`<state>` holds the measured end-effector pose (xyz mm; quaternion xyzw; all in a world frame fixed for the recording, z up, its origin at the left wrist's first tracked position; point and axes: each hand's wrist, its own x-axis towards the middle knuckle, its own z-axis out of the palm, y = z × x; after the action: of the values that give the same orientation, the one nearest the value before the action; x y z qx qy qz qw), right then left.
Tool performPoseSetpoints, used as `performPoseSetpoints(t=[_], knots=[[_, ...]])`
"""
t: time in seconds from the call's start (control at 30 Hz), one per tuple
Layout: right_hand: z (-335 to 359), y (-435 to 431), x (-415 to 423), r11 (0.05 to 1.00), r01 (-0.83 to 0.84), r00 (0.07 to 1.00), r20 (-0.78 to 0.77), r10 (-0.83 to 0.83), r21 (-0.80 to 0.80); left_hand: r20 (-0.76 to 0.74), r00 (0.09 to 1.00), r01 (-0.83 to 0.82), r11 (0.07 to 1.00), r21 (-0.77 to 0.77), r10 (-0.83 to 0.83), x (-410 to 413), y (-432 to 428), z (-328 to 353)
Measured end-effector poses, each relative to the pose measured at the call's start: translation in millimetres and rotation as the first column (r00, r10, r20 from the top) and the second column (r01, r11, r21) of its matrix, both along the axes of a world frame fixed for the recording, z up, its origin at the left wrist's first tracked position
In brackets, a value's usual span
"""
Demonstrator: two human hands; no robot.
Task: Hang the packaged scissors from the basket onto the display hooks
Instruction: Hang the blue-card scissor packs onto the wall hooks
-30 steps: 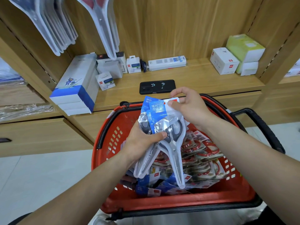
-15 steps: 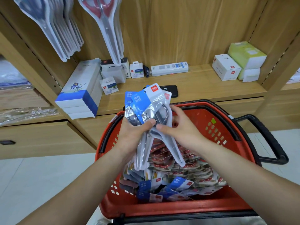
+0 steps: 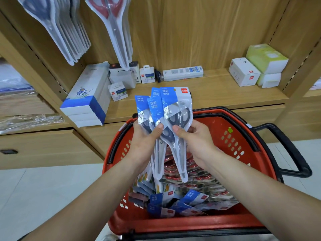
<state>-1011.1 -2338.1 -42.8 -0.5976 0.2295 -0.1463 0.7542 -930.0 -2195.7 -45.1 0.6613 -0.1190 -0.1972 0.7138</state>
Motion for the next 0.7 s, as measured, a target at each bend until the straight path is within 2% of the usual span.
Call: performPoseSetpoints(t=[0.2,0.4,0.5,0.7], knots=[[-6.0,-1.6,1.9,0.999,0.045,0.999,0.006,-0.045,-0.025,0.071,0.997,0.003,0.999,0.037,-0.006,1.9,-2.3,3.2],[1.2,-7.2,3.3,0.995,0.095,0.995,0.039,-0.094,-0.027,0.108,0.99,-0.092,0.995,0.023,0.089,10.7,6.4,10.8],[11.8,-7.6,3.2,0.986,0.087,0.995,0.068,-0.077,-0.144,0.133,0.984,-0.118,0.993,0.019,0.114,14.2,11.0,19.5],[37.6,-1.2,-5.1,0.992,0.089,0.992,0.097,-0.08,-0.093,0.205,0.97,-0.135,0.991,-0.007,0.133,16.7,25.6,38.1]])
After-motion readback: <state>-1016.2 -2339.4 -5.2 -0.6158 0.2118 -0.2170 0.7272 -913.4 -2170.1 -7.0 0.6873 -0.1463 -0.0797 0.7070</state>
